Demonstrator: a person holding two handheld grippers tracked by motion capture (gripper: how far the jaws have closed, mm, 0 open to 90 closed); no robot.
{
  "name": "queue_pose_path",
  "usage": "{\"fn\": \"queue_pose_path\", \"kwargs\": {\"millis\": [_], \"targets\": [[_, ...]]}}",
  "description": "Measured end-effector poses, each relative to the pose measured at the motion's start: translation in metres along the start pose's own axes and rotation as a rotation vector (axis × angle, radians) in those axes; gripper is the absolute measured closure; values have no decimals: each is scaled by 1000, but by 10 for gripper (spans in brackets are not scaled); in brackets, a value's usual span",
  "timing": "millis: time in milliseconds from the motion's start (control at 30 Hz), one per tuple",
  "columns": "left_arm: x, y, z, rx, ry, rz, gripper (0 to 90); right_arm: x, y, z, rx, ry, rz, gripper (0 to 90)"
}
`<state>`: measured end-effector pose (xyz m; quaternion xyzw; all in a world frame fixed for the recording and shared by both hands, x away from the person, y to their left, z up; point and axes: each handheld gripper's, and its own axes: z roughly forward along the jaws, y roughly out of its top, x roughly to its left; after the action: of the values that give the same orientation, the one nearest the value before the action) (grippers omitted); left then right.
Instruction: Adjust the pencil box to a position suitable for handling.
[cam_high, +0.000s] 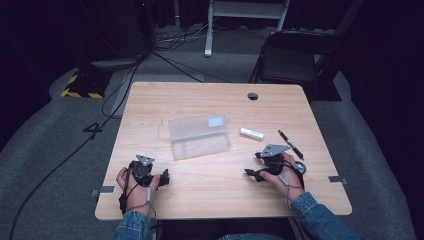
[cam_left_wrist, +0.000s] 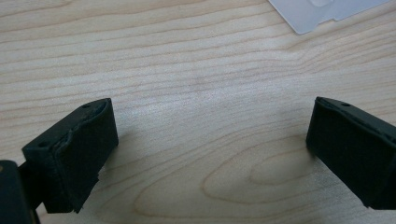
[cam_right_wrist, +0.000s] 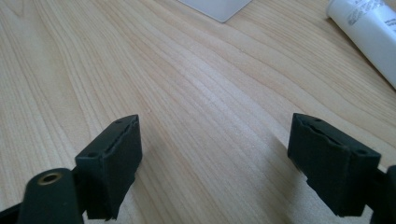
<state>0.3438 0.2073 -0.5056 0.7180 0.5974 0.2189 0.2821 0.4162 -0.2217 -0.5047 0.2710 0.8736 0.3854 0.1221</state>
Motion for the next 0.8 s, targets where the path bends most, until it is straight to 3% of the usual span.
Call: {"fn": "queue_pose_path", "kwargs": {"millis": [600, 767, 800], "targets": [[-2, 3, 2, 1, -39, 35, 32, 1, -1, -1, -1, 2, 4, 193], [0, 4, -1, -9, -45, 38, 156, 2, -2, -3, -5, 2, -2, 207], [1, 5, -2, -11, -58, 23, 181, 2, -3, -3, -4, 3, -1, 208]]}}
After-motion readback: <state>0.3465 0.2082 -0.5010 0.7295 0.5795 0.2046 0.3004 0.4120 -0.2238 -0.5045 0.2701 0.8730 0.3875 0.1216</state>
